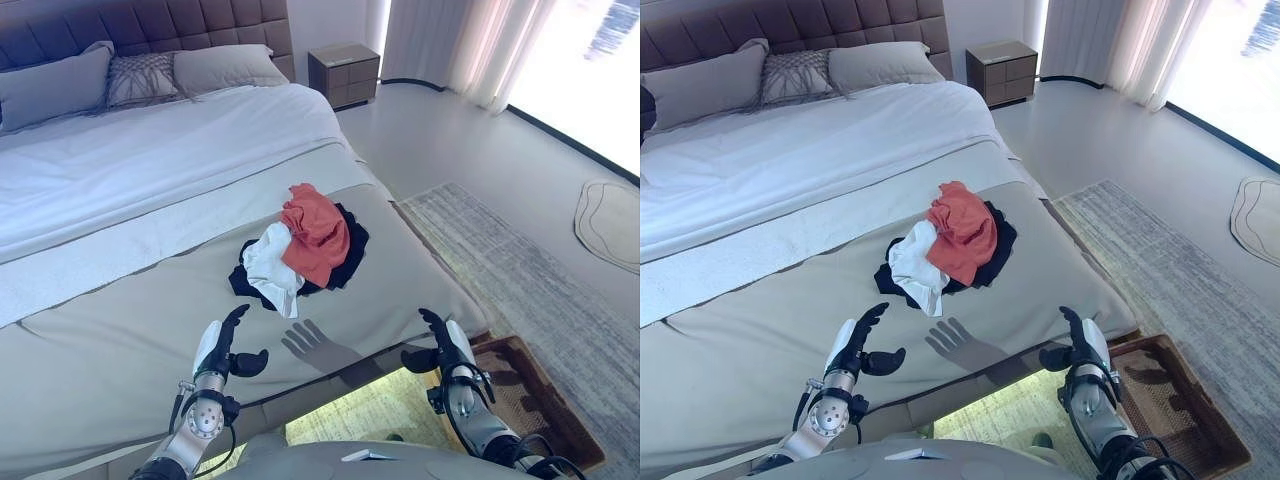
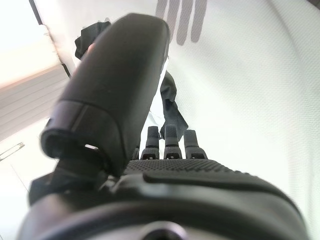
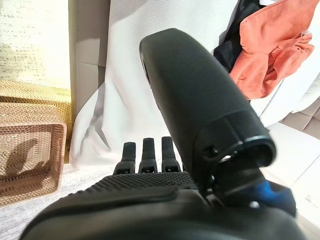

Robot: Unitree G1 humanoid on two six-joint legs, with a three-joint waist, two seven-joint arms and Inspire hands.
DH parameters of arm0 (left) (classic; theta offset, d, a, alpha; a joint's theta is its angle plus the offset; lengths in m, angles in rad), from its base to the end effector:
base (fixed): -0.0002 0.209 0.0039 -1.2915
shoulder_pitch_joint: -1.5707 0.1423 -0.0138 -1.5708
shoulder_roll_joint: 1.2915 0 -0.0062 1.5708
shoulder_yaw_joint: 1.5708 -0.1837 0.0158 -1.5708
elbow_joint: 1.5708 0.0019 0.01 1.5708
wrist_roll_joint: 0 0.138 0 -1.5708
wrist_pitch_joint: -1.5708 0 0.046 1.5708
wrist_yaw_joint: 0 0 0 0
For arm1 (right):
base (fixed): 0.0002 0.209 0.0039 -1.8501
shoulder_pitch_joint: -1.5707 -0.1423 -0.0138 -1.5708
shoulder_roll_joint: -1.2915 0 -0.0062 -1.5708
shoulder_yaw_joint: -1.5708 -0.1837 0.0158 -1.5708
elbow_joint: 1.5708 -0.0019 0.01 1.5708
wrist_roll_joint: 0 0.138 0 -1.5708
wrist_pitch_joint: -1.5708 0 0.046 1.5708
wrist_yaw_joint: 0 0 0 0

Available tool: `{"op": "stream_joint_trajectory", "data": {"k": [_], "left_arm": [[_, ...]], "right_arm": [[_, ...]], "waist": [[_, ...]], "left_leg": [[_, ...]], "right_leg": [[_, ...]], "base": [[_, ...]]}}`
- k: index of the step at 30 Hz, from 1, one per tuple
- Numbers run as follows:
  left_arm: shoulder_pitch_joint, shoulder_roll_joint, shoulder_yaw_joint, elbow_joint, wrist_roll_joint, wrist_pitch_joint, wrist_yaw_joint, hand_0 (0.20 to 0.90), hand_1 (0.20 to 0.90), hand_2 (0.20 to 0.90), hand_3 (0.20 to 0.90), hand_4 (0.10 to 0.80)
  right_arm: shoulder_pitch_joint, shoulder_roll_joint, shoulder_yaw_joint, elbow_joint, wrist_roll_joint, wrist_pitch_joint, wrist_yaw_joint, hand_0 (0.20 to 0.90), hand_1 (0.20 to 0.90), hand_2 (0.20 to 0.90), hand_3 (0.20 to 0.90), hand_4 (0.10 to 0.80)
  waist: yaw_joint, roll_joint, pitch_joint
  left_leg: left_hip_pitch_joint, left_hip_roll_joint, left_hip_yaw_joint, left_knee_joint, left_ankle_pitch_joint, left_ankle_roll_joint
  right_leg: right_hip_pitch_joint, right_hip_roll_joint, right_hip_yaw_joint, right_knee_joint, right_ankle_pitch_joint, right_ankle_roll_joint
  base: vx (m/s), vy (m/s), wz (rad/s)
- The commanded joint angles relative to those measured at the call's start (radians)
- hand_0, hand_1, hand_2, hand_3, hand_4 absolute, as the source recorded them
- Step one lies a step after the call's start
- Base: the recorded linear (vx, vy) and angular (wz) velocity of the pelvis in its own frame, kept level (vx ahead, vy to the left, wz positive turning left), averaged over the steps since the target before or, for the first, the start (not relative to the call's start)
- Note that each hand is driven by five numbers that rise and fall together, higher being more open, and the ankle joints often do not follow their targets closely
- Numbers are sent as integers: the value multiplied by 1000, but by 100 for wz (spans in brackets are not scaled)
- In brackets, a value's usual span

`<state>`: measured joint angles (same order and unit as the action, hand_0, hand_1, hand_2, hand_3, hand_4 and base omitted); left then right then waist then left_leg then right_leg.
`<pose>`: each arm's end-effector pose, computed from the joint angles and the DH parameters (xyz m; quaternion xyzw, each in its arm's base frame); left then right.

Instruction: Pick up the clothes from the bed and place them into the basket

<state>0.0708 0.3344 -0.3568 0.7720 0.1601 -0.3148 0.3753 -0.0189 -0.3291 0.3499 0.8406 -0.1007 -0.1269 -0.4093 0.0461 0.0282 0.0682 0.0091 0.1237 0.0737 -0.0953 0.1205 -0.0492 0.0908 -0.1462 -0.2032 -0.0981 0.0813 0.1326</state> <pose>0.1200 0.2004 -0.0794 0.3023 0.2238 -0.0022 0.9265 0.1377 -0.2076 -0.0812 -0.3220 0.2937 -0.0552 0.8983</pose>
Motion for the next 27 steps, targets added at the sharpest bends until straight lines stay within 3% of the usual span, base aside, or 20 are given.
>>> {"op": "stream_joint_trajectory", "data": {"k": [1, 27], "left_arm": [[-98, 61, 20, -53, 17, -51, 27, 900, 900, 900, 900, 800], [-75, 70, 43, -70, 26, -43, 23, 900, 900, 900, 900, 800]], "right_arm": [[-81, -9, -11, -52, -32, -49, -67, 900, 900, 900, 900, 800], [-75, -44, -15, -162, -131, -91, -133, 900, 900, 900, 900, 800]], "waist": [[4, -33, 39], [9, -37, 44]], "left_leg": [[122, -33, 18, 8, -164, 16], [120, -29, 9, 8, -163, 14]], "right_leg": [[56, -1, -8, 23, -85, -37], [59, 1, -8, 25, -89, -39]], "base": [[0, 0, 0], [0, 0, 0]]}}
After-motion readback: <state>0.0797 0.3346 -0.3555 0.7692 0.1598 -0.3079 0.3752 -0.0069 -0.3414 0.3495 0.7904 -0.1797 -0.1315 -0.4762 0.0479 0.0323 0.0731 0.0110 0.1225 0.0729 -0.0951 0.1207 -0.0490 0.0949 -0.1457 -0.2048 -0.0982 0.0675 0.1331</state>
